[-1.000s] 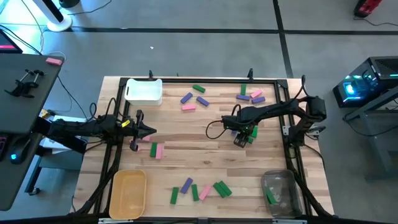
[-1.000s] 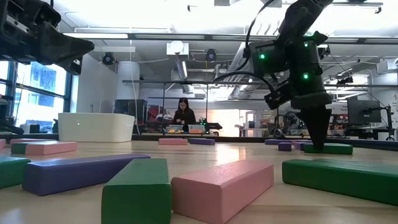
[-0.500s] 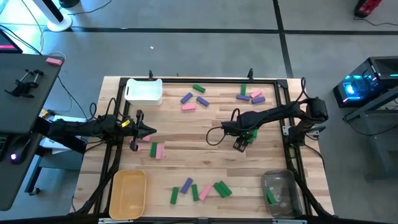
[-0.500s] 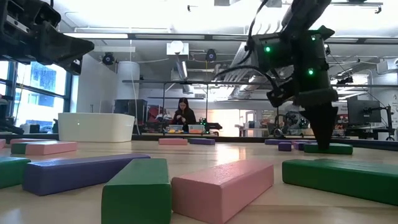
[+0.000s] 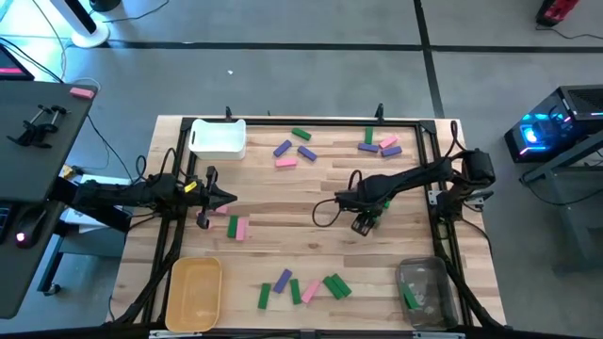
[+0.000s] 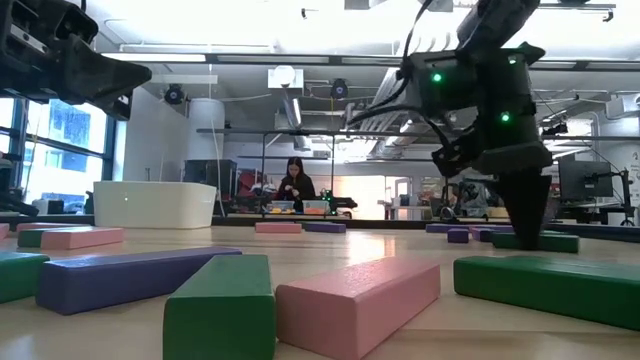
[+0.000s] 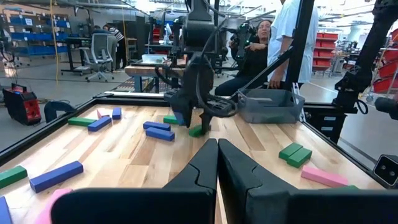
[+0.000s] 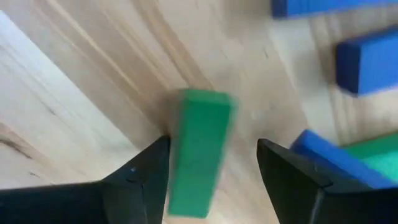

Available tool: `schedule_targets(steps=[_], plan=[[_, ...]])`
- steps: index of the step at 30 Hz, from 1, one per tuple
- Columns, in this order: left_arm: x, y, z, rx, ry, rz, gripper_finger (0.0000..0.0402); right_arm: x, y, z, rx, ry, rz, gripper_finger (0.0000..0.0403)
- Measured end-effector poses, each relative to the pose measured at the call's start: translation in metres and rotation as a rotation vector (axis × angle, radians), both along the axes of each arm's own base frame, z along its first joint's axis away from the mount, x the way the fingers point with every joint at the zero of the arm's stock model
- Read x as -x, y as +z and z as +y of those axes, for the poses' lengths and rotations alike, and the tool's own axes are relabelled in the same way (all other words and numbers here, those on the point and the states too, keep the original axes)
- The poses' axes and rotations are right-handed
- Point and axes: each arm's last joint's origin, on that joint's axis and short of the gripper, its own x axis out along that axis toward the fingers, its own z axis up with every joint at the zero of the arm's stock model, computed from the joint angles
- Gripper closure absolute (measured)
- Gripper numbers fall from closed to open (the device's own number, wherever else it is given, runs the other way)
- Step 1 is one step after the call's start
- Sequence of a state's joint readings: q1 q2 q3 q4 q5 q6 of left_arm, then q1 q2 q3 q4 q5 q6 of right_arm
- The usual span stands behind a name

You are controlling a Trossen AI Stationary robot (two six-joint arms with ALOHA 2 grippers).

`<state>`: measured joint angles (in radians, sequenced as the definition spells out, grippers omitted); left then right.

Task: Sort blocks
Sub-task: Put the green wooden block into the black bin

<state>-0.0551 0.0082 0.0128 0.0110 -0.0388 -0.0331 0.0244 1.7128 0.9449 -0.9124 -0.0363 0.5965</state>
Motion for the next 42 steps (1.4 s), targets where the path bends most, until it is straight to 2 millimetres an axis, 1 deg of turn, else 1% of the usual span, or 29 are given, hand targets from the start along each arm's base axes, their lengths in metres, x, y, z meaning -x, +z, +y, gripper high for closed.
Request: schedule_targets(steps=[3,7,15,17,19,21,23,25,26,27,29,32,34,35,38,40,42], plan=[[0.0,0.0,0.0,0.0,0.0,0.0,0.0401,0.0,0.0,0.007,-0.004,0.008,0.002,0.0194],[0.0,0.0,0.0,0.0,0.0,0.0,0.0401,0.001,0.0,0.01,0.003,-0.006,0.005,0.0194],[0.0,0.0,0.0,0.0,-0.001,0.0,0.0401,0.003,-0.001,0.013,0.012,-0.129,0.023,0.0195],[0.0,0.0,0.0,0.0,-0.001,0.0,0.0401,0.006,-0.004,0.013,0.015,-0.167,0.035,0.0202],[0.0,0.0,0.0,0.0,-0.001,0.0,0.0401,0.009,-0.008,0.013,0.002,-0.219,0.044,0.0222],[0.0,0.0,0.0,0.0,-0.001,0.0,0.0401,0.011,-0.011,0.014,-0.013,-0.247,0.044,0.0255],[0.0,0.0,0.0,0.0,-0.001,0.0,0.0401,0.01,-0.012,0.015,-0.026,-0.247,0.036,0.03],[0.0,0.0,0.0,0.0,-0.001,0.0,0.0401,0.01,-0.008,0.015,-0.022,-0.242,0.043,0.0355],[0.0,0.0,0.0,0.0,-0.001,0.0,0.0401,0.009,-0.004,0.016,-0.022,-0.237,0.039,0.0376],[0.0,0.0,0.0,0.0,-0.001,-0.001,0.0401,0.008,0.001,0.017,-0.022,-0.231,0.034,0.0386],[0.0,0.0,0.0,0.0,-0.001,0.0,0.0401,0.008,0.013,0.019,-0.053,-0.231,0.042,0.0384],[0.0,0.0,0.0,0.0,-0.001,-0.001,0.0401,0.008,0.053,0.02,-0.062,-0.235,-0.028,0.0392],[0.0,0.0,0.0,0.0,-0.001,0.0,0.0401,0.014,0.076,0.024,-0.033,-0.266,-0.074,0.0397],[0.0,0.0,0.0,0.0,-0.001,-0.001,0.0401,0.018,0.086,0.029,-0.037,-0.286,-0.1,0.0397],[0.0,0.0,0.0,0.0,-0.001,0.0,0.0401,0.032,0.121,0.046,-0.116,-0.358,-0.252,0.0398],[0.0,0.0,0.0,0.0,-0.001,-0.001,0.0401,0.046,0.132,0.06,-0.154,-0.407,-0.277,0.0399],[0.0,0.0,0.0,0.0,-0.001,-0.001,0.0401,0.059,0.139,0.079,-0.222,-0.451,-0.255,0.0399]])
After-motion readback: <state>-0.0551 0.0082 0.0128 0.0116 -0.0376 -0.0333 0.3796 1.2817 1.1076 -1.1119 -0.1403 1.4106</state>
